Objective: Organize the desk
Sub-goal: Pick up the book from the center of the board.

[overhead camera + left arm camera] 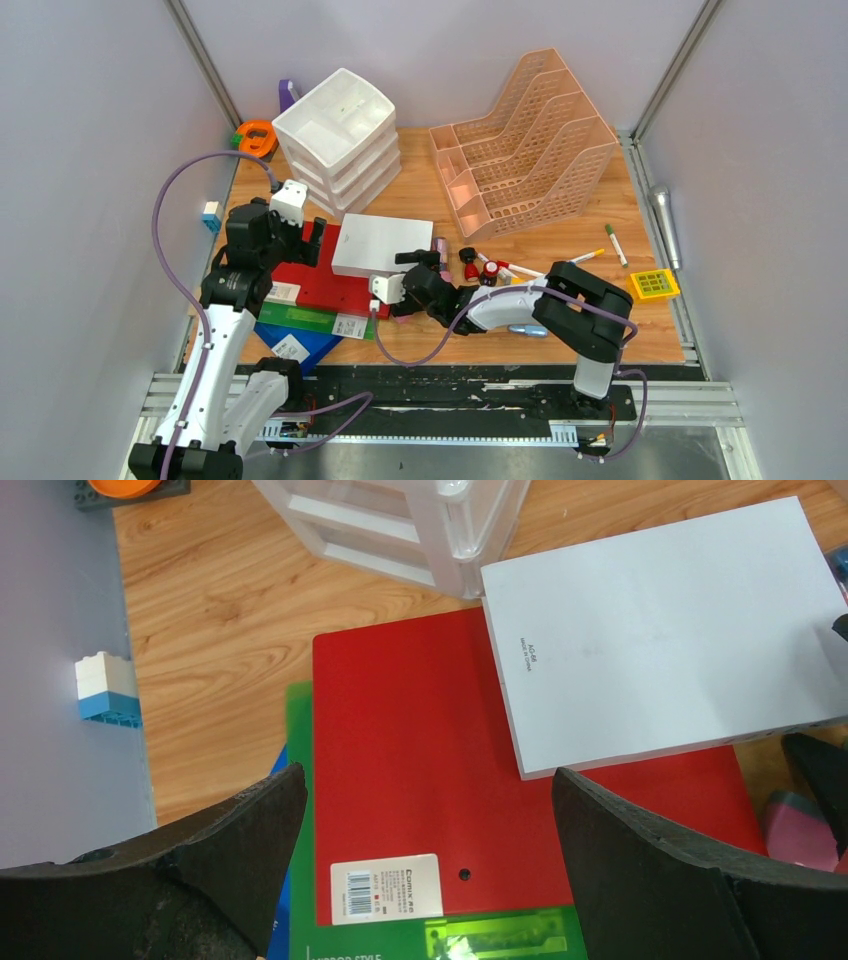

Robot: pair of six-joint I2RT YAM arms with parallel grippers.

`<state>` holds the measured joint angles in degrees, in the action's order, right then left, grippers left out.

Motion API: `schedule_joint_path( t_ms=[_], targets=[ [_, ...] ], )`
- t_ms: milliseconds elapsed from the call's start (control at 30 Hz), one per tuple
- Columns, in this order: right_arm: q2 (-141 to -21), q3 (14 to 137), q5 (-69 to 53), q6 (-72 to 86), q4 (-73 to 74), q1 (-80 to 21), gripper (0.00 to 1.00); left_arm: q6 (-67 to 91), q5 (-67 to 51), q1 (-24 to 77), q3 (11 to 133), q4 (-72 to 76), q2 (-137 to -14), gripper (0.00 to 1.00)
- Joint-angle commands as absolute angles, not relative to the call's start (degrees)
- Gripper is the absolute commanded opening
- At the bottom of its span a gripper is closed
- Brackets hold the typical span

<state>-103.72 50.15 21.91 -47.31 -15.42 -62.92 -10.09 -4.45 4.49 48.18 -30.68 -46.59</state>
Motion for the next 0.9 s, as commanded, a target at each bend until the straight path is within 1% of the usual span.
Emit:
schedule_joint_path(
  t_ms=[0,267,367,433,533,633,733,867],
  targets=[
    [-107.0,47.7,26.6,-50.0,-25.3,-63.4,0.95,-8.9,-5.3,4.3,50.3,-28.9,-45.6,1.00],
    [-110.4,47.6,28.8,-52.6,-30.2,-63.5,0.91,-8.8,-5.4,4.3,50.2,-28.9,-45.4,1.00],
    [-111.3,47.5,29.1,-53.5,-31.2,-63.5,0.87,-8.9,-5.6,4.2,50.2,-28.8,-45.6,1.00],
    [-111.8,47.6,29.5,-54.0,-31.5,-63.5,0.81,-9.0,-5.7,4.3,50.3,-28.7,-45.7,1.00],
    [-111.2,48.3,29.9,-55.0,-31.6,-63.6,0.66,-9.2,-5.8,4.3,50.4,-28.7,-45.9,1.00],
    [-109.0,49.8,30.1,-55.7,-29.9,-63.6,0.54,-10.2,-6.2,4.2,50.7,-29.0,-46.0,1.00],
    [-105.4,52.1,29.5,-55.6,-25.5,-63.6,0.44,-11.9,-7.0,4.3,51.4,-30.2,-46.0,1.00],
    [-99.8,56.4,27.4,-54.2,-18.5,-63.4,0.38,-17.3,-10.8,4.2,53.9,-33.2,-45.9,1.00]
  ],
)
